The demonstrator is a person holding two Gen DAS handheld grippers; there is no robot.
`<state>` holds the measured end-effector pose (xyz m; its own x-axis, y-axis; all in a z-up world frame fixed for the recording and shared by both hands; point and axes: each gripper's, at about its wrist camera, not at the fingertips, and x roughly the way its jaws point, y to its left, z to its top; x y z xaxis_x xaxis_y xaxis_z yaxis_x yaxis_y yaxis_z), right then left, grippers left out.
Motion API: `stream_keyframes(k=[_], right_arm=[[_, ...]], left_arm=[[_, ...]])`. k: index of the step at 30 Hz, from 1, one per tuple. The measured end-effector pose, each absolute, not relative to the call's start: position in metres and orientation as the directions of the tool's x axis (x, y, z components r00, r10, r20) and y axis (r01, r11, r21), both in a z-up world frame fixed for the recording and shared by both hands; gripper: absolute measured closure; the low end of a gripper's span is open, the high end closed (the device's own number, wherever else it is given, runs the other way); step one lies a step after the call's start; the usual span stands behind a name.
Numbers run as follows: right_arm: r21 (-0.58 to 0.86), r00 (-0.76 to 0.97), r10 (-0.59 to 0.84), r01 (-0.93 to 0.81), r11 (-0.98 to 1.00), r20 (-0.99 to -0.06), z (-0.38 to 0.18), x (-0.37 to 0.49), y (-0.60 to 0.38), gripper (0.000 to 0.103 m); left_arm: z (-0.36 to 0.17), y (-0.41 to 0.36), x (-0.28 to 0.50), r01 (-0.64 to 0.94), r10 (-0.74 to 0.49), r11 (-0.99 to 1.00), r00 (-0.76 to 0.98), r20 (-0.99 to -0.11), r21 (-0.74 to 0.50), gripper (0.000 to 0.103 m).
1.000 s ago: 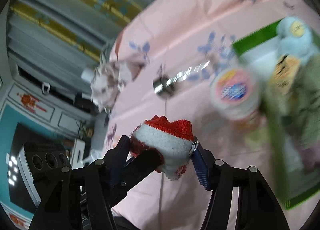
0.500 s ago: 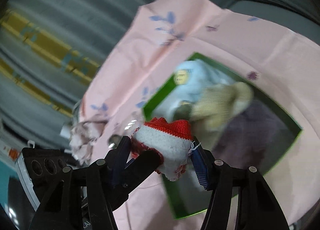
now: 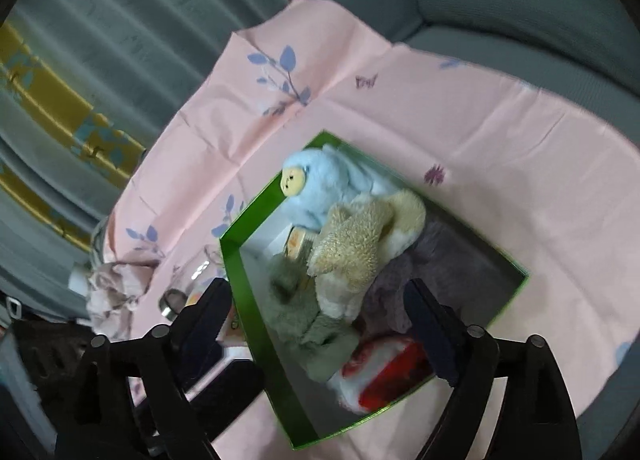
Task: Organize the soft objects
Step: 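Carry the knit item into the green box and open the right gripper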
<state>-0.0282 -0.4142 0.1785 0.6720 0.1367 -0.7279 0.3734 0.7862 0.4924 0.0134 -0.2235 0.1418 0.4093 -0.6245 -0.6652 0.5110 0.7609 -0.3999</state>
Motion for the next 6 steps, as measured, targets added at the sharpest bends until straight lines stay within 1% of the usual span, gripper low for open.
stream_keyframes(k=[3,6], right_arm=[[0.414,0.67,0.058,0.386,0.824,-0.74,0.192,-0.032,-0.407,0.01],[0.372,0.67,0.013,0.397,0.839,-0.742,0.199,-0.035,-0.403,0.009]], left_arm=[[0.152,-0.219,0.005,0.505,-0.57,0.801,0.476,-0.67,-0.322,0.011],[0.158,-0.216,0.001,0.505,-0.551,0.812,0.501,-0.667,-0.292,0.011]])
